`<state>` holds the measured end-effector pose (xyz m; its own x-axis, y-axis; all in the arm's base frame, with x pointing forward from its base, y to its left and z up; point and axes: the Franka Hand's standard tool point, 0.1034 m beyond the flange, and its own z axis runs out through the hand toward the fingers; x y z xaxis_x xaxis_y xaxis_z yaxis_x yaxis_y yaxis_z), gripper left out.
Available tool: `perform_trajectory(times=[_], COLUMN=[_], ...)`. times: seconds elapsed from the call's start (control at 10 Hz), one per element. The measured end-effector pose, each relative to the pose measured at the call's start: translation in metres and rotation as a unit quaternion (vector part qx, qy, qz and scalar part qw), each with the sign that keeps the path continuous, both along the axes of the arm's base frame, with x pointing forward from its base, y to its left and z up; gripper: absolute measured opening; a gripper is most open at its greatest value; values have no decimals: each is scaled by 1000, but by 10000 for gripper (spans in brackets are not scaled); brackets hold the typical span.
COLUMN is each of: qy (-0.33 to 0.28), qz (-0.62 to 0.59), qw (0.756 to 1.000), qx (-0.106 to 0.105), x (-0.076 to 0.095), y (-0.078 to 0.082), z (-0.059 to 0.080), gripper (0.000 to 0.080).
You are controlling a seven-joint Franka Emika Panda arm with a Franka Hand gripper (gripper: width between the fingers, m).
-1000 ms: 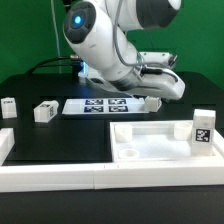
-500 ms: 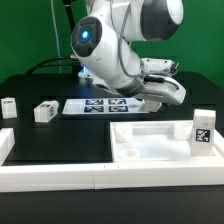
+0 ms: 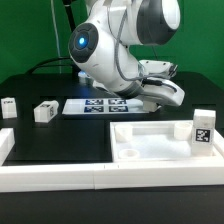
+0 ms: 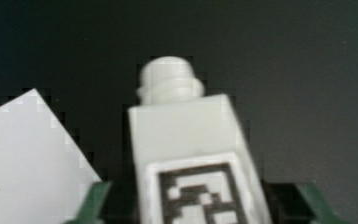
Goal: Assemble square table
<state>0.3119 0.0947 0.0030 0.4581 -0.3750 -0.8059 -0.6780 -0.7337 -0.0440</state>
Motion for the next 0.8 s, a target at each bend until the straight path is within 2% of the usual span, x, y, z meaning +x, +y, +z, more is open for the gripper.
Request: perform_trajectory(times=[0.6,0.7,0.8], qy=[-2,-21,-65], qz=[6,64,102], qw=[1000,998,993], qx=[-1,-10,-16], x=[2,21,48], y=[-3,-23,-38], z=[3,24,46], gripper=[285,285,285])
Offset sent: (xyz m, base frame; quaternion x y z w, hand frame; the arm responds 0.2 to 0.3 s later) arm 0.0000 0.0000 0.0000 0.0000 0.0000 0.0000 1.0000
